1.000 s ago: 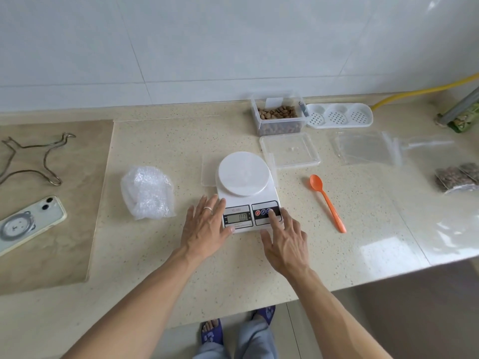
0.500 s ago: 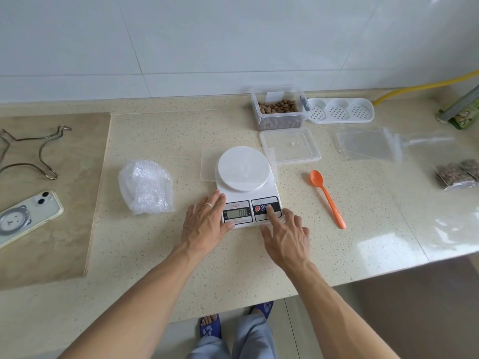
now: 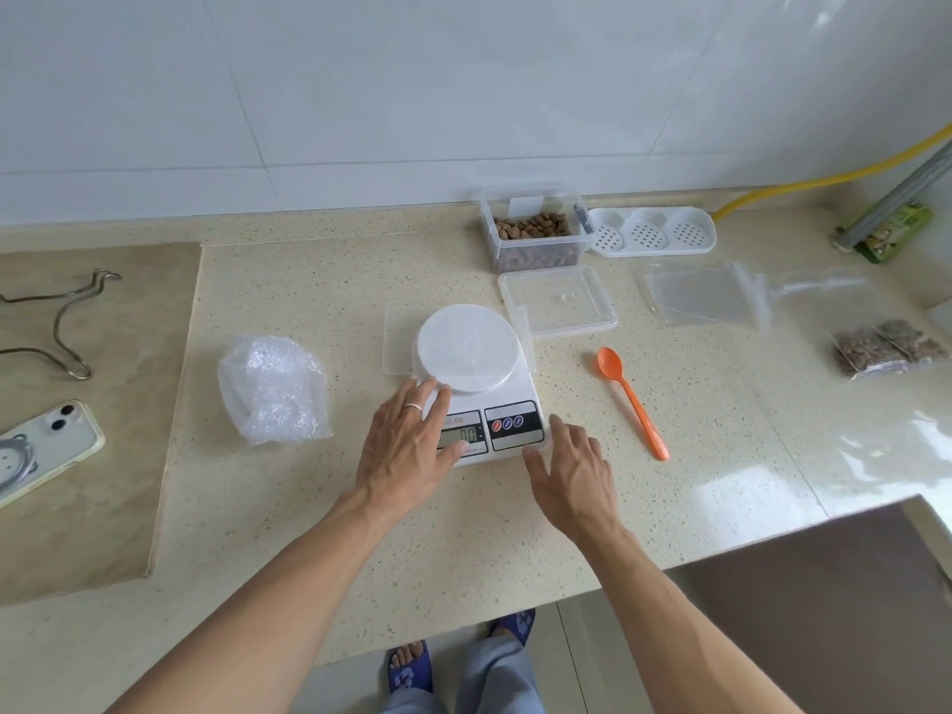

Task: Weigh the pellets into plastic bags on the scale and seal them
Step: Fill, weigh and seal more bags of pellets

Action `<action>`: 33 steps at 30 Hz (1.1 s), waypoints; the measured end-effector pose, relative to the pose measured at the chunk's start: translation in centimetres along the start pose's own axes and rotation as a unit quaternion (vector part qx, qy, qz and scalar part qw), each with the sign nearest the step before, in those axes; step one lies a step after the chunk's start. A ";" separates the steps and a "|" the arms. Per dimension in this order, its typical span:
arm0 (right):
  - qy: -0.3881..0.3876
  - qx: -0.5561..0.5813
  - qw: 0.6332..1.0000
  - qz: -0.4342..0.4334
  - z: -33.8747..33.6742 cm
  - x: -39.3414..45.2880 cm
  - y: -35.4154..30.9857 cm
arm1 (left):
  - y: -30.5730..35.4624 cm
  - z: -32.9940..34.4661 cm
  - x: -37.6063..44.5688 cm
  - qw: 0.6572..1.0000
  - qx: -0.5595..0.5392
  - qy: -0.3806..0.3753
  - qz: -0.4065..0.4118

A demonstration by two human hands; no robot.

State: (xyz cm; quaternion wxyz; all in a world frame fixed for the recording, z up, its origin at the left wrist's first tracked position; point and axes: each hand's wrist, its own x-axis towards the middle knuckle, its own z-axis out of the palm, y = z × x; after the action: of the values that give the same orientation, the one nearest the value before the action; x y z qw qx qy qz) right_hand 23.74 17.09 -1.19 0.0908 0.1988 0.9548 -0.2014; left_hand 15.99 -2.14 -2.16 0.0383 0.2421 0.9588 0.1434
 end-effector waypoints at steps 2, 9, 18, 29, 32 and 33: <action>0.034 0.033 0.998 0.029 -0.8 0.4 0.9 | 1.1 -0.7 1.2 1.000 -0.017 0.009 0.015; 0.151 0.169 0.954 0.195 -4.7 2.9 7.0 | 5.9 -1.2 5.9 0.994 -0.037 0.027 0.097; 0.110 0.275 0.925 0.239 -6.1 6.5 10.6 | 10.2 1.1 12.1 0.992 -0.016 -0.004 0.125; -0.058 0.429 0.895 0.107 -8.7 12.8 7.9 | 9.8 -0.6 16.3 1.000 0.006 -0.009 0.025; -0.081 0.424 0.899 0.073 -8.7 14.8 5.6 | 7.8 -2.0 16.1 0.999 0.014 0.010 -0.032; -0.085 0.419 0.901 0.071 -8.5 15.4 4.7 | 7.2 -2.5 16.0 0.999 0.017 0.015 -0.048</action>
State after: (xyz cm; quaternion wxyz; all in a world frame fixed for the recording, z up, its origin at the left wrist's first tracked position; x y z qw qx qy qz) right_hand 11.01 29.93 0.93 0.0937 0.2679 0.7547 -0.5915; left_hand 4.83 10.83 2.23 0.0267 0.1942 0.9721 0.1289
